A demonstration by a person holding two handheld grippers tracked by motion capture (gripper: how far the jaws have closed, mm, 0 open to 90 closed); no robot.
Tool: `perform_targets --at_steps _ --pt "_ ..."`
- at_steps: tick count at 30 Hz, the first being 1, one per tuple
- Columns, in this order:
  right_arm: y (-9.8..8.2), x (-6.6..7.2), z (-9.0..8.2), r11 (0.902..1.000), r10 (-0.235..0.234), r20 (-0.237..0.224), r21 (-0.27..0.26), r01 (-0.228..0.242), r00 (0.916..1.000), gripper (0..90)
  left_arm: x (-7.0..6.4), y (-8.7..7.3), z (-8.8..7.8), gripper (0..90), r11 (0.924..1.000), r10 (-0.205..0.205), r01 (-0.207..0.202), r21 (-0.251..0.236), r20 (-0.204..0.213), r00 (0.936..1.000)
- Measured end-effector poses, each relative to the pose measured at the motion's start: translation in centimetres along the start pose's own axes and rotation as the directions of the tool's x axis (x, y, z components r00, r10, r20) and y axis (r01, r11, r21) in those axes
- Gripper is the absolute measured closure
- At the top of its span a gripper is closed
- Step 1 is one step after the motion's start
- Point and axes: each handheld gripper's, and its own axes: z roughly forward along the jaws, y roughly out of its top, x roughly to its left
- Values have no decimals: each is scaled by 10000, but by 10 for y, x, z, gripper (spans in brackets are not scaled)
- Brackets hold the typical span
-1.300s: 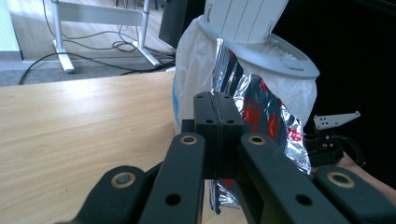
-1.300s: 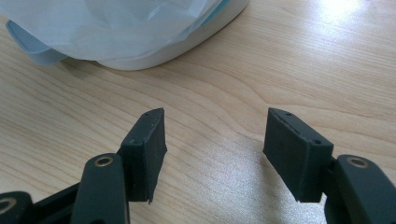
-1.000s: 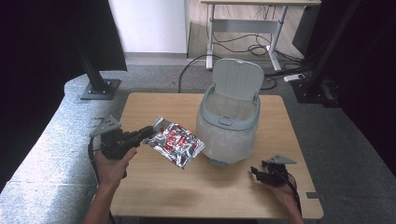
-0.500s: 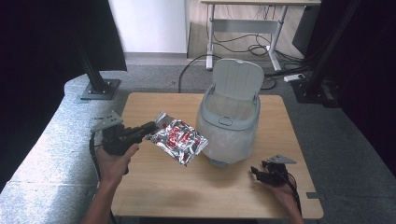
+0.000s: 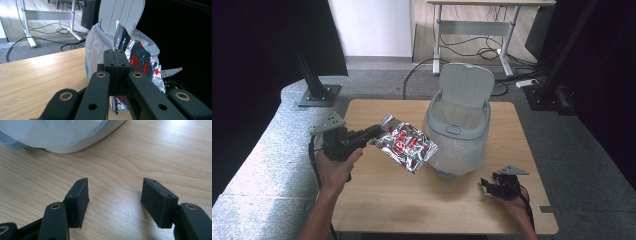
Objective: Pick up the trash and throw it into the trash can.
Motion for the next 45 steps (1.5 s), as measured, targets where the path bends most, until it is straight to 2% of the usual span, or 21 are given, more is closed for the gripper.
perform_targets --at_steps 9,31,45 --pt "0 0 0 10000 16 3 -3 -16 10000 379 0 4 8 900 9999 -97 96 59 113 9999" --pt "0 -1 0 10000 27 -15 0 -27 10000 378 -8 24 20 900 9998 167 -167 52 88 9998" --pt "0 -1 0 10000 25 -40 5 -25 10000 378 -8 40 35 900 10000 30 -30 -5 378 9993"
